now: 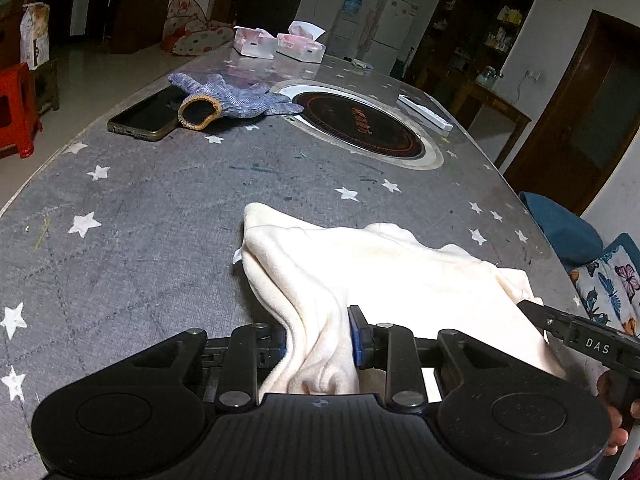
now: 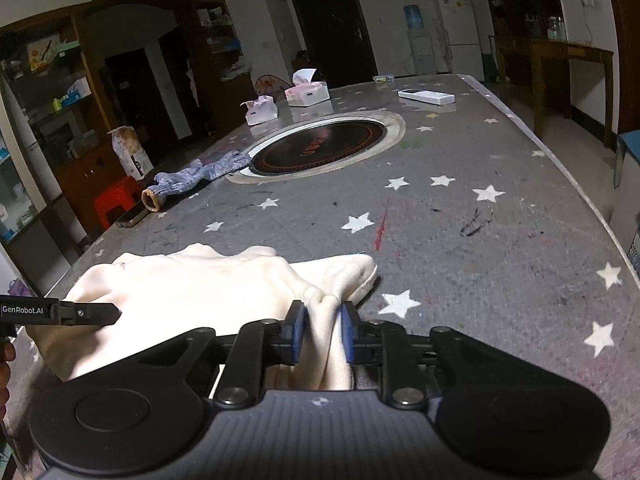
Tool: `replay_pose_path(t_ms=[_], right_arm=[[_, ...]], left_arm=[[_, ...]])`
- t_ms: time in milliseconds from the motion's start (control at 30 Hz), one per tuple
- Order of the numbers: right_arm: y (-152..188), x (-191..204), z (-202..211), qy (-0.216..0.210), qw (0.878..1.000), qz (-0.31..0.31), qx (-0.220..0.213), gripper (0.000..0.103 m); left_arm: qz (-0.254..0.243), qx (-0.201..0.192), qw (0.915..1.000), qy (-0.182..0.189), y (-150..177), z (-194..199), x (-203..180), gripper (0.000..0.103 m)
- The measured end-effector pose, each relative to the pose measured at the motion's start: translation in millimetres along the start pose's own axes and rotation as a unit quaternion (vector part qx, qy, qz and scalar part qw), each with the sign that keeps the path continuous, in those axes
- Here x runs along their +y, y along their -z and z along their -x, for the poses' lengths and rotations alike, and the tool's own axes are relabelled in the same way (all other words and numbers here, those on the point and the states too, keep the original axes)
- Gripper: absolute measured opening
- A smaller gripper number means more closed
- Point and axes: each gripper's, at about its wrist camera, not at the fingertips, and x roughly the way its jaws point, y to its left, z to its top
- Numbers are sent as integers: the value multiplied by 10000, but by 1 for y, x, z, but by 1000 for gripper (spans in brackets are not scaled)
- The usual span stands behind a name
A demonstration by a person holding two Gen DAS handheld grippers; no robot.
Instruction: Fold clothes
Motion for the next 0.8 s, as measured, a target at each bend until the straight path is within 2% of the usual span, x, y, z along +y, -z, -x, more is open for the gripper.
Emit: replay_pose_path(t_ms=[167,267,467,800], right_arm=[[2,-4,-2,-109,9999,-108,-16,21],[2,-2,-1,-171,9998,-77,-8,12],[0,7,12,-148,9996,18,-221,10],[-11,25,43,-108,9974,233,-673,9]], left_arm=[[-192,-34,9997,-137,0,-1,-7,30],[-343,-64,9991,-231,0,-1,-11,29],[-677,-157,9967,-411,2,2,-22,26],[-933,-301,9946,-330,-4,15,-35,23]])
